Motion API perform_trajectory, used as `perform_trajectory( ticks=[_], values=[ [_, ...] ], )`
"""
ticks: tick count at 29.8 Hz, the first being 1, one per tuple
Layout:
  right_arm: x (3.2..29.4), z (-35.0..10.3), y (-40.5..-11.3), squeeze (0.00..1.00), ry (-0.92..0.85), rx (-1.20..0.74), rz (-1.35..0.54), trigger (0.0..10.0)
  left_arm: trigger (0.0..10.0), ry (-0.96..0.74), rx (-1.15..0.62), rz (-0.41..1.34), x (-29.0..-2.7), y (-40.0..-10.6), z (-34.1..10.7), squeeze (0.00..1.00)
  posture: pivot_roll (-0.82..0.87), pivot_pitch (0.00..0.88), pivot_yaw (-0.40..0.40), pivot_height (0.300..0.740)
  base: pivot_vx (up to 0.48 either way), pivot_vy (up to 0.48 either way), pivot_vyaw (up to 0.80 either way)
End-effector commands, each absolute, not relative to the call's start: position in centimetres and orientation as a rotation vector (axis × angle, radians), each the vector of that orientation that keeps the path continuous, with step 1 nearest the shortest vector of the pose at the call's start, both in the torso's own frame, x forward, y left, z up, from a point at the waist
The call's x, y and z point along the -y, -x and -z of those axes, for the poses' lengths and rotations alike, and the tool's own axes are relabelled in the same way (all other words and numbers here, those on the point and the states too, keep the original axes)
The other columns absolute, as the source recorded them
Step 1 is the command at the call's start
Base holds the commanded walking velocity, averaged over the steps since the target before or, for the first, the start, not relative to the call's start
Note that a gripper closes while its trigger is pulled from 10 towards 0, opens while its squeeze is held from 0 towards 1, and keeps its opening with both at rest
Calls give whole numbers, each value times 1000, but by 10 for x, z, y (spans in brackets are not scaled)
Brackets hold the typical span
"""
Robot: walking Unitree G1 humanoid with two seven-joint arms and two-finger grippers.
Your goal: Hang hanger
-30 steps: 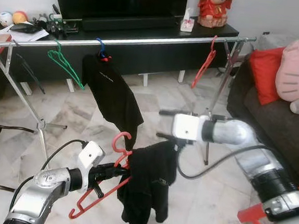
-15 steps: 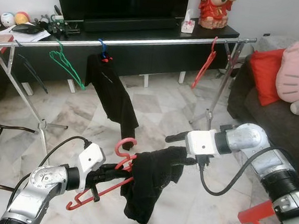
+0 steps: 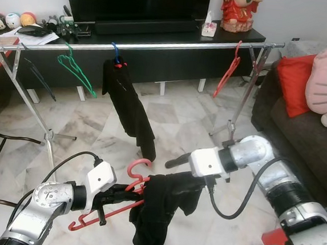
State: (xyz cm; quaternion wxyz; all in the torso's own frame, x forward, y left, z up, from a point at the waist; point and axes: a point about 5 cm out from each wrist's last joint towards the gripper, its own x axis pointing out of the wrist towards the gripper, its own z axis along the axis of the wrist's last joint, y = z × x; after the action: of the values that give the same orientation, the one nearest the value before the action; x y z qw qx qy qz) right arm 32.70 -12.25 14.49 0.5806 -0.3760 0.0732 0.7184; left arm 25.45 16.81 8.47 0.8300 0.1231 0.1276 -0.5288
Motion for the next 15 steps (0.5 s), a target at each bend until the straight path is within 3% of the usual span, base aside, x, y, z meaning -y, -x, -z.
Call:
perform_trajectory(
  ticks=[1, 15],
  values=[
    [122, -151, -329, 0, 905, -160, -1691, 10000, 10000, -287, -217, 1135, -167, -259, -94, 0, -101, 0, 44, 740, 0, 0, 0],
    [107, -128, -327, 0, 964, -245, -1710, 10000, 10000, -300, -198, 1144, -164, -260, -97, 0, -92, 0, 36, 740, 0, 0, 0]
  ],
)
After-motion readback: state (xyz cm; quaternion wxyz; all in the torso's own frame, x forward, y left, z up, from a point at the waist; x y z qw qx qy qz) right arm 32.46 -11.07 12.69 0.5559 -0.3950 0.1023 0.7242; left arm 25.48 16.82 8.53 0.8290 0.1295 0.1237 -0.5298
